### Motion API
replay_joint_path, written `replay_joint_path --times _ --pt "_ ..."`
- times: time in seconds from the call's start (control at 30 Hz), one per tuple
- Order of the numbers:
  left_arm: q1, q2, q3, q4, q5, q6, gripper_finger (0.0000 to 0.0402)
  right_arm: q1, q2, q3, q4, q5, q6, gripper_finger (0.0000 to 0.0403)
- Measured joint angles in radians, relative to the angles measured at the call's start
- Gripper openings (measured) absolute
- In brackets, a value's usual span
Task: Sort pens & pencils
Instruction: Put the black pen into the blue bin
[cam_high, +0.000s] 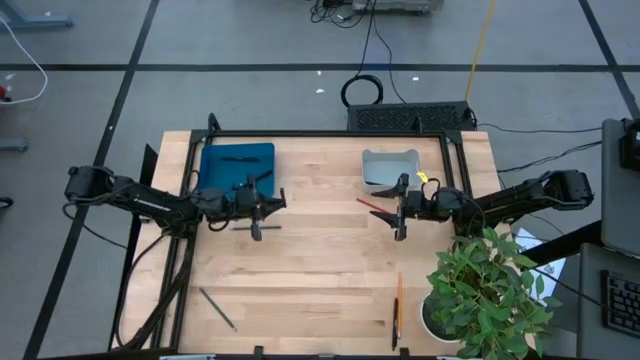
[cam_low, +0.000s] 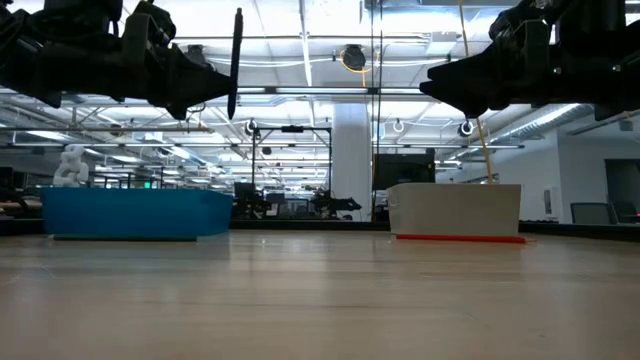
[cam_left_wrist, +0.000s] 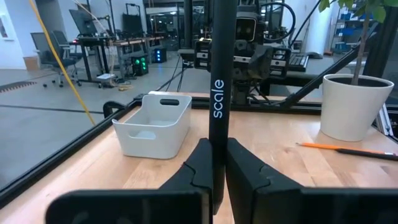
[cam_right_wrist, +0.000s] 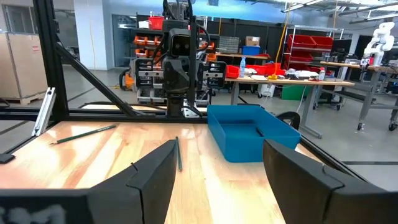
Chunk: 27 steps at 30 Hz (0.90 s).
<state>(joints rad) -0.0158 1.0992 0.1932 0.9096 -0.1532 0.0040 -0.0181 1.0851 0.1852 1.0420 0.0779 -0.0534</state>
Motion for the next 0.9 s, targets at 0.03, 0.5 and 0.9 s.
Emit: replay_joint_path --times 0.03,0.5,0.9 --pt "0.000 0.000 0.000 0.000 0.000 0.000 0.0020 0.000 0.000 0.000 0.000 0.000 0.000 0.0226" --pt "0.028 -0.071 0.001 -0.092 -0.220 -0.013 0.0021 0.000 0.000 0.000 -0.006 0.000 0.008 0.0226" --pt "0.427 -0.233 0.250 -0.997 -0.239 -0.162 0.0021 0.000 0.000 0.000 -0.017 0.000 0.008 0.0226"
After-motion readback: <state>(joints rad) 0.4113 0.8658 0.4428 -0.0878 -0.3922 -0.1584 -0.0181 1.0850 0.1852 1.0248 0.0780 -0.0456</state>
